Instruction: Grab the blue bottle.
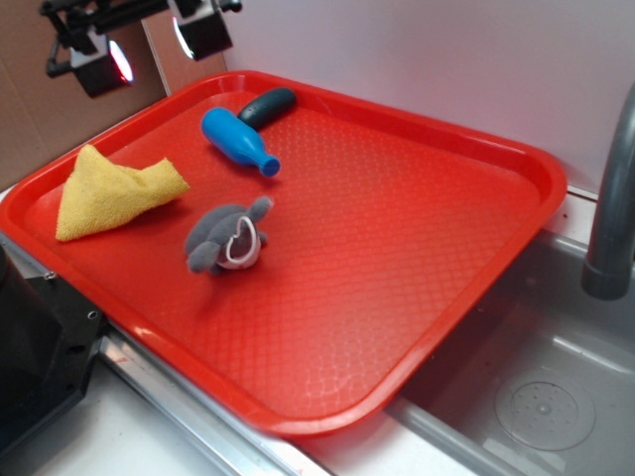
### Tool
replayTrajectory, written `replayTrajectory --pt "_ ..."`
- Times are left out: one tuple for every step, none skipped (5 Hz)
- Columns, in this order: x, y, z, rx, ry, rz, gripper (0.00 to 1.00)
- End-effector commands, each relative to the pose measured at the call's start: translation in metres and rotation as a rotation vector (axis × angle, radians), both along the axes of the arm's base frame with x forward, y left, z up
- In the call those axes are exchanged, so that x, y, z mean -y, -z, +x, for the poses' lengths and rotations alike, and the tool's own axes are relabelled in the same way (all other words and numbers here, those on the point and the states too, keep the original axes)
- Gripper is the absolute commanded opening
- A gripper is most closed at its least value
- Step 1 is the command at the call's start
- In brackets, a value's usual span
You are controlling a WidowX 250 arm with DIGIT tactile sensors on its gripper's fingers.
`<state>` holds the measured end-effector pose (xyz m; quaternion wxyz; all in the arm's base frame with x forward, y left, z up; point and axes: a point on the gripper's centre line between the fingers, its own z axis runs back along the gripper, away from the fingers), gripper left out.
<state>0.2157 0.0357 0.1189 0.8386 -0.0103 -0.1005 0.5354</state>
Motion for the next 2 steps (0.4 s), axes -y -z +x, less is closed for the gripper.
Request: replayTrajectory --pt "-0.021 0.043 0.039 -0.017 -0.088 0.056 1.0" --pt "-0.027 0.07 0.058 -0.029 -0.099 0.091 1.0"
